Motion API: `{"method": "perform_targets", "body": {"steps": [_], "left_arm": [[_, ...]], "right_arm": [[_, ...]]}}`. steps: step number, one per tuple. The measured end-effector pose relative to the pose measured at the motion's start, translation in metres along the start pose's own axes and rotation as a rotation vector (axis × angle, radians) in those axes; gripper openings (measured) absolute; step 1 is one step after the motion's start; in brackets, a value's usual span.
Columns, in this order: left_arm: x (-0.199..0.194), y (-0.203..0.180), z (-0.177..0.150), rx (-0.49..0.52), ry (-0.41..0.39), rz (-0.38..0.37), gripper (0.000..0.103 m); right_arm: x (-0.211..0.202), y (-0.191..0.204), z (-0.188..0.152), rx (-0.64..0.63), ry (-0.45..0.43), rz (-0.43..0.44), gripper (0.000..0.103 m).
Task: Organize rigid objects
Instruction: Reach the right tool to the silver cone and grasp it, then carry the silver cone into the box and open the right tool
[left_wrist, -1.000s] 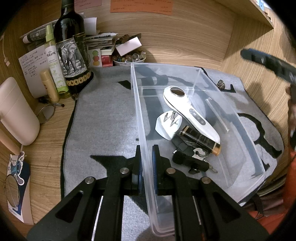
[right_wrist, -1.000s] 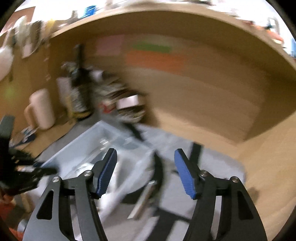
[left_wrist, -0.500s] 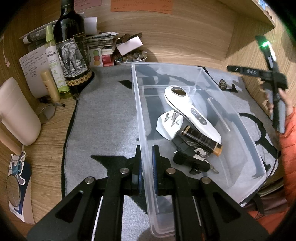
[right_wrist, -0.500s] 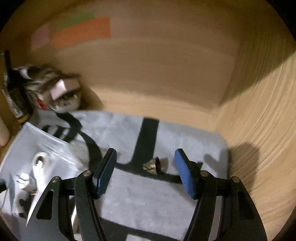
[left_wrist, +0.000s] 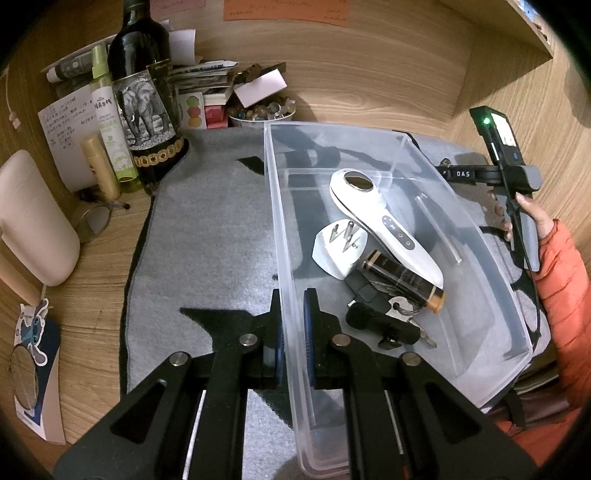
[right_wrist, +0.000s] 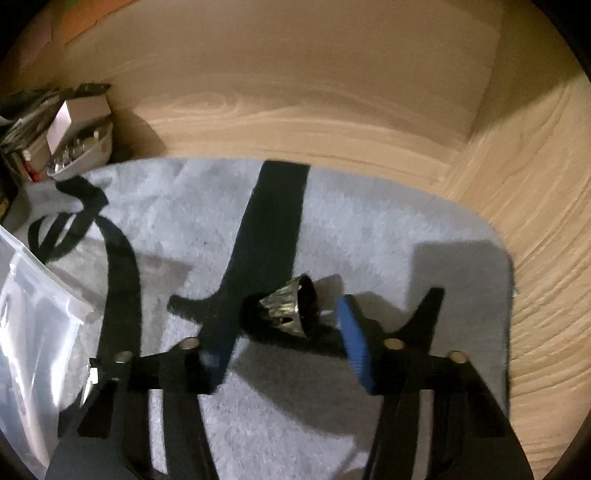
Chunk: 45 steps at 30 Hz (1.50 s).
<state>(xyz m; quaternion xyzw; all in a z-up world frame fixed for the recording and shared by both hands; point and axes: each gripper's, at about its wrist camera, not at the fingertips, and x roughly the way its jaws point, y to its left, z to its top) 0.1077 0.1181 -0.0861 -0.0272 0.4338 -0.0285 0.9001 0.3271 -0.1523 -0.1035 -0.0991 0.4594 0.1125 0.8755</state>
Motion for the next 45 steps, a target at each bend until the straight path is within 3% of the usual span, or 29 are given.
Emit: {"method": "perform_targets", "body": {"steps": [2, 10, 32, 37, 45], "left_arm": [[0.0, 0.0, 0.0, 0.0, 0.0, 0.0, 0.009], [0.0, 0.0, 0.0, 0.0, 0.0, 0.0, 0.009], [0.001, -0.001, 0.0, 0.003, 0.001, 0.003, 0.009], [0.001, -0.001, 0.0, 0.004, 0.001, 0.003, 0.009], [0.001, -0.001, 0.0, 0.003, 0.001, 0.003, 0.009]], "right_arm": [[0.001, 0.0, 0.0, -0.001, -0.008, 0.013, 0.034], [-0.012, 0.007, 0.001, -0.022, -0.037, 0.023, 0.034], [-0.156, 0.076, -0.009, -0.209, -0.348, 0.147, 0.034], [-0.166, 0.097, -0.019, -0.275, -0.366, 0.173, 0.034], [-0.159, 0.135, -0.042, -0.364, -0.321, 0.258, 0.034]]}}
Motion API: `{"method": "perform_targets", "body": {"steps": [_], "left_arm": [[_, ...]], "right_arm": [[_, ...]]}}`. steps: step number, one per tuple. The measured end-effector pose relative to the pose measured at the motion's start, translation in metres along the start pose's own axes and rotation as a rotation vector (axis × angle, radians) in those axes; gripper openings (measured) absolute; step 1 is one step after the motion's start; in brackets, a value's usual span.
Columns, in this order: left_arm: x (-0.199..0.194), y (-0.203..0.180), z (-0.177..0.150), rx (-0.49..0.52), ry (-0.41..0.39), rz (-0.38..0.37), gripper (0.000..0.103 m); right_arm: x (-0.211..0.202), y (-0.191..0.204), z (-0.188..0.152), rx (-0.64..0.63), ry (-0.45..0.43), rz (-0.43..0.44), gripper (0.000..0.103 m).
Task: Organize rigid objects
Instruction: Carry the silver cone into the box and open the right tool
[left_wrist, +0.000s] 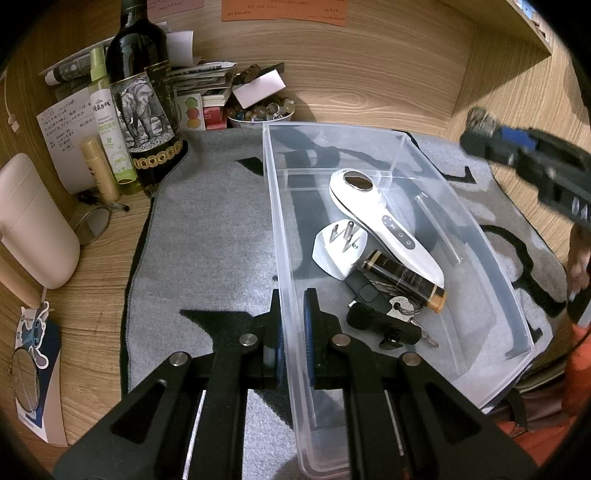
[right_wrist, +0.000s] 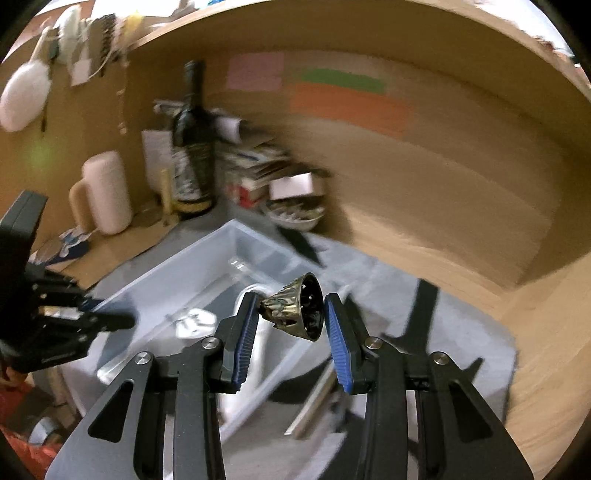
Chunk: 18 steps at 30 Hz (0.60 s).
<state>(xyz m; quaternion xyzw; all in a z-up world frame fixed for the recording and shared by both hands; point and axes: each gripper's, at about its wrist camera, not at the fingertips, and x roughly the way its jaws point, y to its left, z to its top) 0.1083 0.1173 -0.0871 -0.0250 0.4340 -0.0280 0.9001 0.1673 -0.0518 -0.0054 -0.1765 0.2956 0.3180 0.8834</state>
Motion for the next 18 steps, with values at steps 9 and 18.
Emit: {"method": "perform_targets", "body": {"steps": [9, 18], "left_arm": [[0.0, -0.001, 0.001, 0.0, 0.0, 0.001, 0.009], [0.0, -0.002, 0.001, 0.003, 0.001, 0.002, 0.009]], "right_arm": [[0.025, 0.039, -0.014, -0.067, 0.11, 0.112, 0.034], [0.041, 0.06, -0.024, -0.12, 0.201, 0.168, 0.034]]}}
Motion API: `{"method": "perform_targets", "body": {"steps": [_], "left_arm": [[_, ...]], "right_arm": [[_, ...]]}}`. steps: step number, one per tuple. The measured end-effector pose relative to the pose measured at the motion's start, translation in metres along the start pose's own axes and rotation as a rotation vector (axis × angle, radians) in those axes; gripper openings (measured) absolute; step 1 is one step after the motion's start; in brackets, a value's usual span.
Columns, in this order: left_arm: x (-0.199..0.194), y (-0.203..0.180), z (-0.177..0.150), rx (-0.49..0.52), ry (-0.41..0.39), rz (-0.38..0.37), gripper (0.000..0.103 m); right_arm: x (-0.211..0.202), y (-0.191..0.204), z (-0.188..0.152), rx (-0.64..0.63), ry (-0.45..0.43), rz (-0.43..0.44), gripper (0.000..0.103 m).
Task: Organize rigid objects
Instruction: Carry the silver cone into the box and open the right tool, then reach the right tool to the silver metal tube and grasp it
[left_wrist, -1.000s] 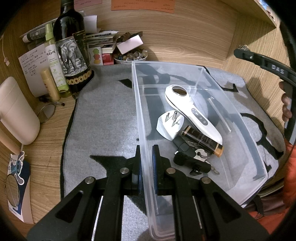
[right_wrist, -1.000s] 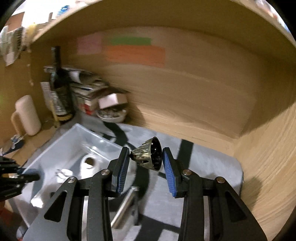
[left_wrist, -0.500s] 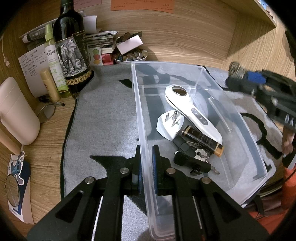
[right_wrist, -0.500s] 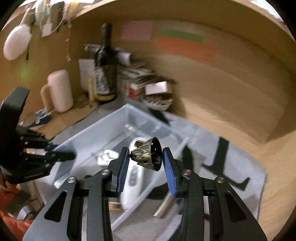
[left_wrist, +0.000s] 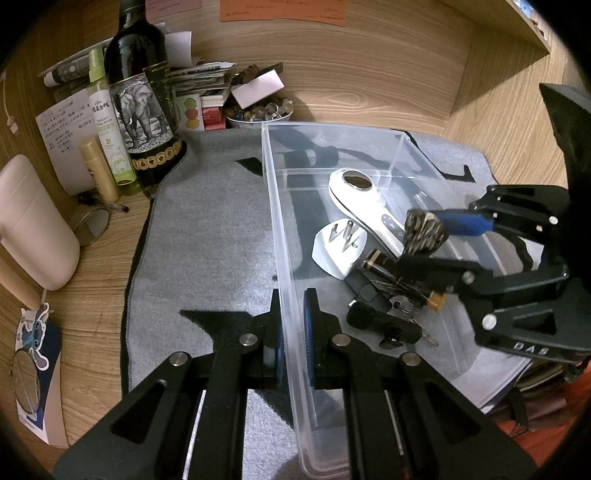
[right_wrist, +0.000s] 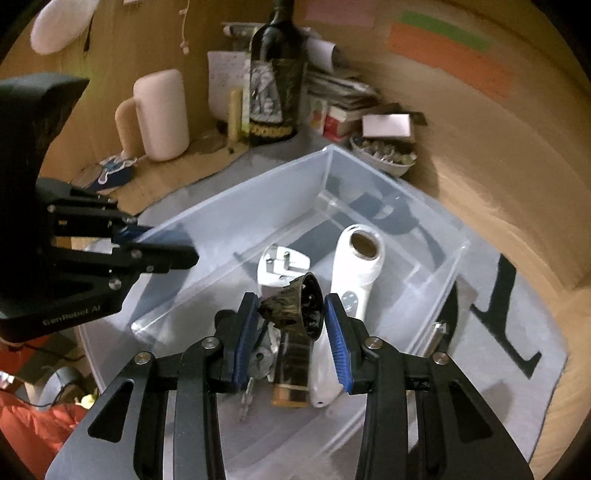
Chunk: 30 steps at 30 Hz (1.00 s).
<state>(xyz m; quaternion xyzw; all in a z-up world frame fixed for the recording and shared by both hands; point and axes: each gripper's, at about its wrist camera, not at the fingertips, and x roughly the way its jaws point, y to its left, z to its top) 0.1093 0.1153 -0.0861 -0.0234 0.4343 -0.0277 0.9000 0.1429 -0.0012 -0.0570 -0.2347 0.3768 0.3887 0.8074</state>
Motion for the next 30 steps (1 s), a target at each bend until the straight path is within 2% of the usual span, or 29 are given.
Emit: {"method": "perform_targets", "body": {"steps": [5, 8, 12, 16, 19, 23, 27, 30], "left_arm": [[0.0, 0.0, 0.001, -0.001, 0.0, 0.0, 0.009], [0.0, 0.0, 0.001, -0.001, 0.0, 0.0, 0.009], [0.0, 0.0, 0.001, -0.001, 0.0, 0.0, 0.009], [0.0, 0.0, 0.0, 0.0, 0.0, 0.0, 0.009], [0.0, -0.001, 0.001, -0.001, 0.001, -0.001, 0.009], [0.0, -0.001, 0.001, -0.001, 0.001, -0.001, 0.009], [0.0, -0.001, 0.001, -0.001, 0.001, -0.001, 0.009], [0.0, -0.001, 0.001, 0.0, 0.001, 0.0, 0.009]], "right_arm": [[-0.001, 0.001, -0.001, -0.001, 0.002, 0.011, 0.034], [-0.008, 0.0, 0.001, -0.006, -0.017, -0.008, 0.041], [-0.022, -0.007, 0.005, 0.008, -0.063, -0.031, 0.041], [-0.044, -0.024, 0.008, 0.051, -0.121, -0.078, 0.042], [-0.059, -0.037, 0.007, 0.073, -0.16, -0.137, 0.05], [-0.08, -0.062, 0.001, 0.132, -0.197, -0.216, 0.05], [-0.086, -0.084, -0.009, 0.198, -0.196, -0.248, 0.05], [-0.079, -0.094, -0.019, 0.232, -0.162, -0.261, 0.05]]}}
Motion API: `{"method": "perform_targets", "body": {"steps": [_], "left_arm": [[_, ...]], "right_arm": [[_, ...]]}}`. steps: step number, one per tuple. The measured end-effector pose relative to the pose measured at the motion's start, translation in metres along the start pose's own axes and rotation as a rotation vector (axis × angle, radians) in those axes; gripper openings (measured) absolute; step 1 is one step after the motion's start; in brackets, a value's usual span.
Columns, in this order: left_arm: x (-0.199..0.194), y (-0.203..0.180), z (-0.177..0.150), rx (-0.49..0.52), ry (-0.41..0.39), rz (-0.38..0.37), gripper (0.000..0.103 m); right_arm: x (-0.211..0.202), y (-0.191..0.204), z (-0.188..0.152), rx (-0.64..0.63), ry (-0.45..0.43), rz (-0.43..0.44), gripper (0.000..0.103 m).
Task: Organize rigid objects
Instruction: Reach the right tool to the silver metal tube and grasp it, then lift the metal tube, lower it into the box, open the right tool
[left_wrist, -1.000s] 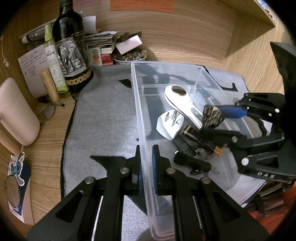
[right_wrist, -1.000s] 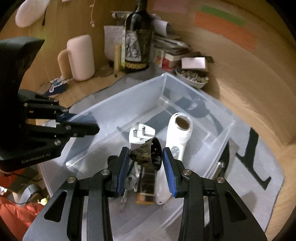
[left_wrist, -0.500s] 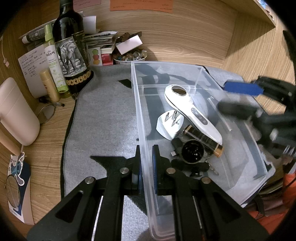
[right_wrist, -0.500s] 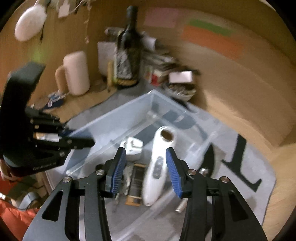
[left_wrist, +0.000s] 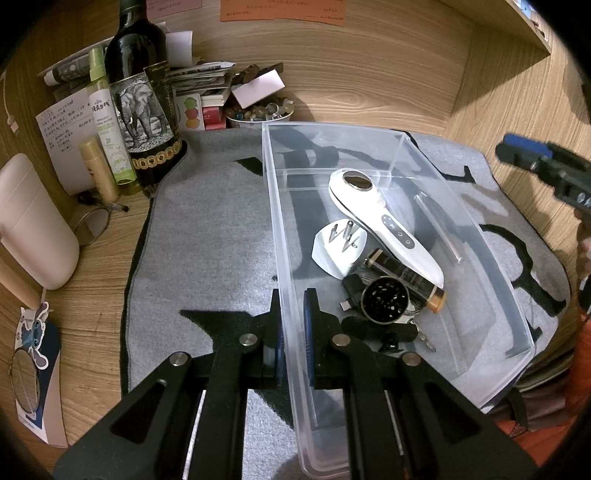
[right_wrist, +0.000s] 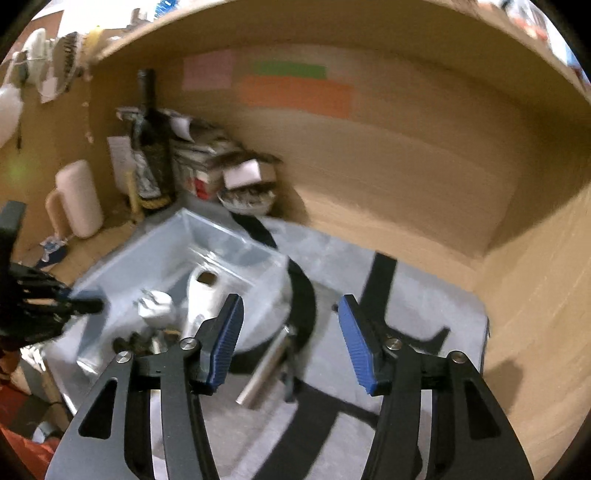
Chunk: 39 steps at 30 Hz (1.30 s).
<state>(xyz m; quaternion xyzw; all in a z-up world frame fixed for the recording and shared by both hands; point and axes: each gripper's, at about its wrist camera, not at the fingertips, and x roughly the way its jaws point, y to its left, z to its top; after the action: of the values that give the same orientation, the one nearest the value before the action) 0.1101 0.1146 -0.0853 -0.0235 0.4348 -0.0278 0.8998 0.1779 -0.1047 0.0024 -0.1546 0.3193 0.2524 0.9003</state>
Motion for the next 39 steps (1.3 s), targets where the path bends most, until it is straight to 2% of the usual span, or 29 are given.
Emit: {"method": "perform_targets", "body": {"steps": [6, 16, 19, 22, 24, 25, 32, 39], "left_arm": [[0.0, 0.0, 0.0, 0.0, 0.001, 0.0, 0.009], [0.0, 0.0, 0.0, 0.0, 0.0, 0.0, 0.009], [0.0, 0.0, 0.0, 0.0, 0.0, 0.0, 0.009], [0.0, 0.0, 0.0, 0.0, 0.0, 0.0, 0.009], [0.0, 0.0, 0.0, -0.001, 0.001, -0.001, 0.009], [0.001, 0.0, 0.0, 0.0, 0.002, 0.0, 0.009], [0.001, 0.002, -0.001, 0.003, 0.004, -0.001, 0.009], [0.003, 0.002, -0.001, 0.008, 0.006, 0.0, 0.009]], "right_arm": [[0.036, -0.008, -0.023, 0.043, 0.112, 0.03, 0.05], [0.1, 0.003, -0.052, 0.057, 0.301, 0.103, 0.05], [0.102, 0.003, -0.054, 0.057, 0.294, 0.103, 0.05], [0.101, 0.004, -0.055, 0.058, 0.281, 0.099, 0.036], [0.1, 0.004, -0.055, 0.055, 0.269, 0.094, 0.018], [0.1, 0.004, -0.055, 0.054, 0.266, 0.091, 0.015], [0.092, 0.003, -0.053, 0.061, 0.241, 0.099, 0.014], [0.065, -0.003, -0.037, 0.08, 0.155, 0.068, 0.014]]}}
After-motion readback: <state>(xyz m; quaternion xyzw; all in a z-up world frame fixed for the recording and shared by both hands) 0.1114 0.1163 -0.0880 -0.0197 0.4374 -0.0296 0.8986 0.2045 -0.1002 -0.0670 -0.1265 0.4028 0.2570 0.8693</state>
